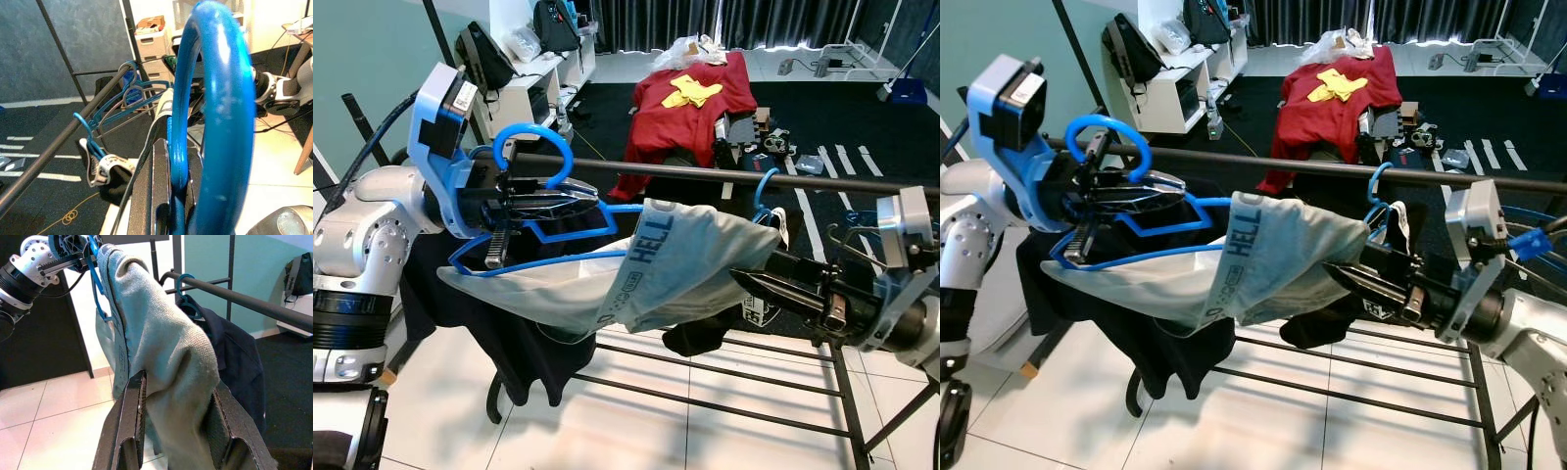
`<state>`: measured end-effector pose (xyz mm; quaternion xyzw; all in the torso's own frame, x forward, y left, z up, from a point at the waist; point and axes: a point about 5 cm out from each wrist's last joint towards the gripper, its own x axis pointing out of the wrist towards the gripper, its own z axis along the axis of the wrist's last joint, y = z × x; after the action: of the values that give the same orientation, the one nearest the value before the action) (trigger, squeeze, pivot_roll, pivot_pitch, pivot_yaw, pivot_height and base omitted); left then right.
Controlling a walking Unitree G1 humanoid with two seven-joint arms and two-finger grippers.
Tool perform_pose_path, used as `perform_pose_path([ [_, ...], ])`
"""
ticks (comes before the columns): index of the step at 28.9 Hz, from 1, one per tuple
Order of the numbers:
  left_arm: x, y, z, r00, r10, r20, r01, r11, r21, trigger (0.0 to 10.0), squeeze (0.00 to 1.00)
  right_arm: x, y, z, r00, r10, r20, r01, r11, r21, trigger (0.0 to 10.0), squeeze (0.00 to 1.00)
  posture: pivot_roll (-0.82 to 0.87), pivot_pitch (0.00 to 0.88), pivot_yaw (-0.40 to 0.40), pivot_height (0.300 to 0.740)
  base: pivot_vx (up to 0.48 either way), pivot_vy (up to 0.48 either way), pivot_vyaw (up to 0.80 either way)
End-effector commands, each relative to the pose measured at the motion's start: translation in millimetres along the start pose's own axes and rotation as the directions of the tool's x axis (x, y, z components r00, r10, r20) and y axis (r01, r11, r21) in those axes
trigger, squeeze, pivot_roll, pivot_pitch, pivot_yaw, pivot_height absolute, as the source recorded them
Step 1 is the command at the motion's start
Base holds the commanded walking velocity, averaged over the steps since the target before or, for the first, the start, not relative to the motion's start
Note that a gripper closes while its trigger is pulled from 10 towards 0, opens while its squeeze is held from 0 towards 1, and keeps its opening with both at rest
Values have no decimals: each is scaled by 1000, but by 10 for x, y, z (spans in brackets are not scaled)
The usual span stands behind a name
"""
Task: Hang hanger
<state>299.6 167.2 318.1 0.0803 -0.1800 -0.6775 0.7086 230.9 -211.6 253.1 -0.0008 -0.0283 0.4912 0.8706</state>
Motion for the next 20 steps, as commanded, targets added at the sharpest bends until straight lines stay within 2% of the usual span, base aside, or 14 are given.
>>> perform_pose_path([
  [1,38,5,51,1000,-16,6,16,1000,16,0,0,50,30,-4,1000,26,-2,-26,1000,-12,10000,0,-121,6,60,740,0,0,0],
  [5,36,11,60,1000,-13,7,13,1000,19,0,0,29,29,1,1000,20,-3,-20,1000,-13,10000,0,-124,6,60,740,0,0,0],
  [6,33,15,64,1000,-10,8,10,1000,21,0,0,6,31,1,1000,14,-4,-14,1000,-11,8549,0,-126,7,60,740,0,0,0],
  [7,32,19,65,1000,-7,8,7,1000,22,0,0,-12,35,-3,1000,10,-6,-10,1000,-9,4706,0,-126,7,60,740,0,0,0],
  [8,31,21,66,1000,-5,8,5,1000,23,0,0,-24,40,-9,1000,9,-8,-9,1000,-6,0,0,-126,7,60,740,0,0,0],
  [16,-26,63,55,1000,30,-7,-30,999,31,0,0,-50,33,-5,1000,0,-9,0,1000,-8,0,0,-129,1,61,740,0,0,0],
  [20,-105,97,8,997,65,-37,-65,998,22,0,0,-67,-52,46,998,-59,25,60,998,-34,0,0,-117,0,63,740,0,0,0],
])
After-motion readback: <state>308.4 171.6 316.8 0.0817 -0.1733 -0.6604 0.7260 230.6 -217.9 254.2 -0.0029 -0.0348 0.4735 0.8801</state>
